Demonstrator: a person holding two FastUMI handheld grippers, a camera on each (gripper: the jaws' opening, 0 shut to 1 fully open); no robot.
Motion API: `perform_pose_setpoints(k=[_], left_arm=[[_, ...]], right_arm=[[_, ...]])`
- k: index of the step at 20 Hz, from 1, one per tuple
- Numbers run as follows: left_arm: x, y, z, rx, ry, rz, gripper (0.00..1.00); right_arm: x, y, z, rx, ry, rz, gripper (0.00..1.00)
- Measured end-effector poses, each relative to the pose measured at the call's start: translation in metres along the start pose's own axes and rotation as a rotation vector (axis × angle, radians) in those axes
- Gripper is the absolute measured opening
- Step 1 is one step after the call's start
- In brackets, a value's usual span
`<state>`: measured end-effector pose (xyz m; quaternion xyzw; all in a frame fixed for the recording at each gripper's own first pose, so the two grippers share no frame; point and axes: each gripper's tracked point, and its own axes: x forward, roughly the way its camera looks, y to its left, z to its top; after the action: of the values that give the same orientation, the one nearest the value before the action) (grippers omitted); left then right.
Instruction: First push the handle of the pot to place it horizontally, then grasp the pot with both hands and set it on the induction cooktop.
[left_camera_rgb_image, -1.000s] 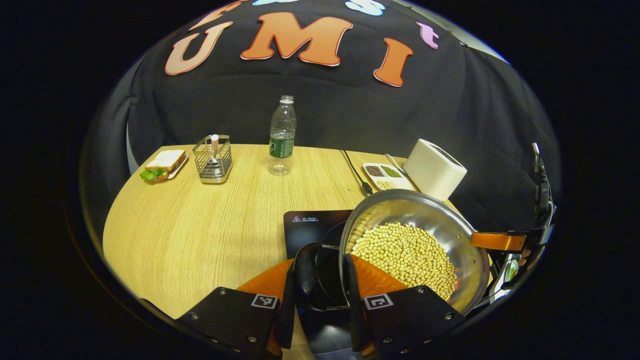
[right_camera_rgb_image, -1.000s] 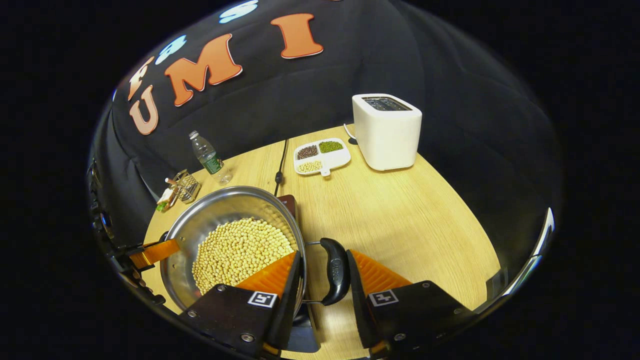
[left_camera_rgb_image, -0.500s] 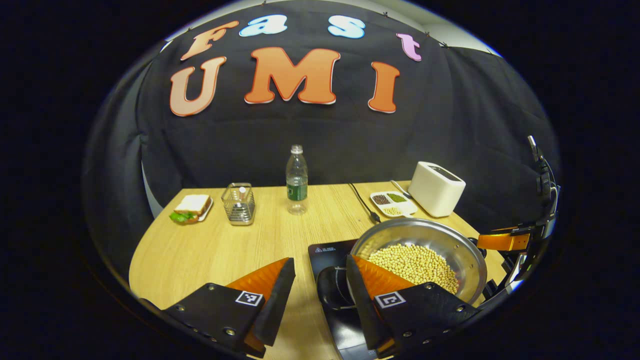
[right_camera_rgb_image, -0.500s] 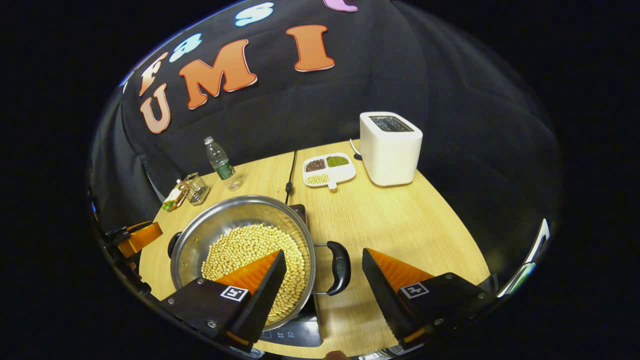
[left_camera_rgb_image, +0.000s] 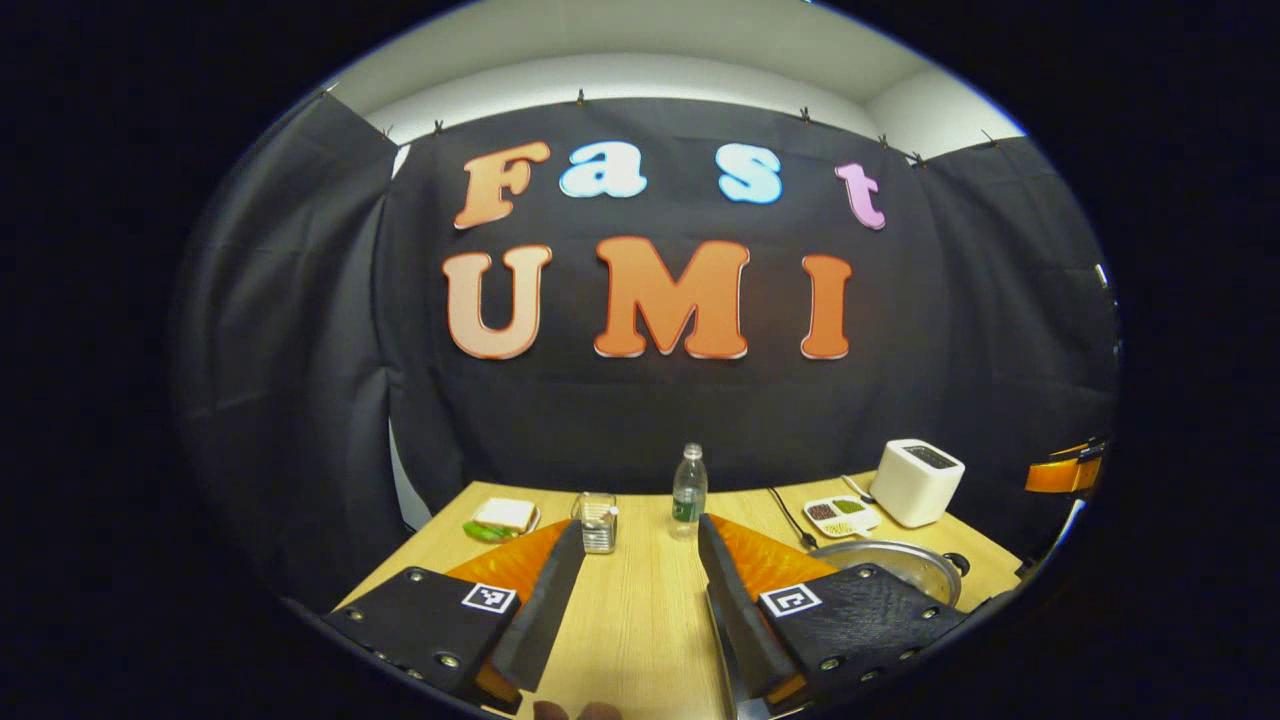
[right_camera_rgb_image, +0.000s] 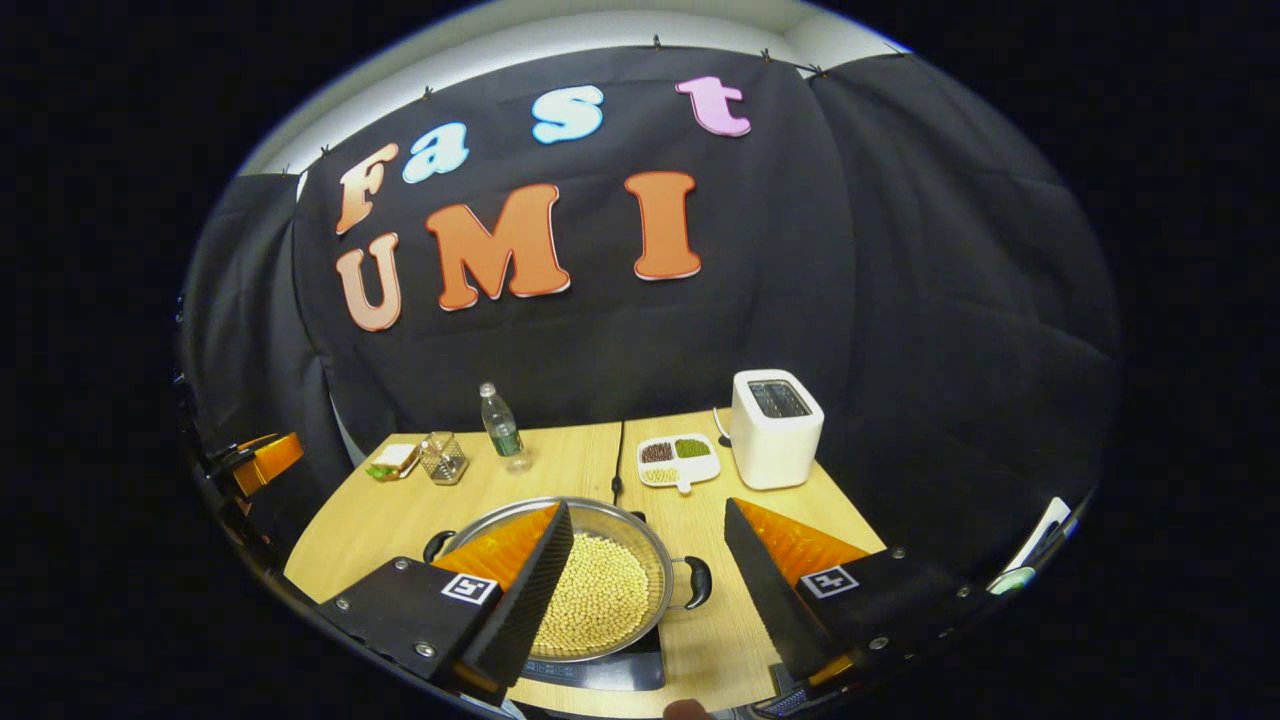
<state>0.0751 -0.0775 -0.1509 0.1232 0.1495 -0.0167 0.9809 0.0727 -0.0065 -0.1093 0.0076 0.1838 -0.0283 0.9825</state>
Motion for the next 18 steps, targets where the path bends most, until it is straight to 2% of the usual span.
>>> perform_pose_setpoints(k=[2,6,9,12,14,15,16,17,18], left_arm=[[-0.025,0.006,0.035,-0.003,-0.074,0.005,0.73],[-0.073,0.011,0.087,0.067,-0.212,0.028,0.72],[-0.098,-0.003,0.102,0.015,-0.258,-0.015,0.72],[-0.109,-0.001,0.119,-0.001,-0.297,-0.015,0.72],[-0.112,-0.048,0.114,-0.25,-0.211,-0.223,0.73],[-0.118,-0.051,0.129,-0.34,-0.213,-0.279,0.73],[-0.118,-0.036,0.138,-0.346,-0.24,-0.252,0.73],[-0.121,-0.009,0.144,-0.3,-0.263,-0.158,0.75],[-0.118,0.011,0.143,-0.257,-0.265,-0.099,0.73]], right_arm=[[-0.021,0.002,0.017,0.003,-0.045,0.011,0.94],[-0.056,0.004,0.049,0.006,-0.133,0.022,0.94],[-0.081,0.003,0.067,0.004,-0.2,0.021,0.94],[-0.104,-0.002,0.077,-0.003,-0.239,0.017,0.94],[-0.112,-0.007,0.08,-0.01,-0.255,0.012,0.94],[-0.113,-0.009,0.08,-0.009,-0.258,0.008,0.94],[-0.114,-0.011,0.079,-0.002,-0.256,0.007,0.94],[-0.115,-0.013,0.078,0.005,-0.252,0.01,0.94],[-0.115,-0.016,0.078,0.007,-0.254,0.009,0.94]])
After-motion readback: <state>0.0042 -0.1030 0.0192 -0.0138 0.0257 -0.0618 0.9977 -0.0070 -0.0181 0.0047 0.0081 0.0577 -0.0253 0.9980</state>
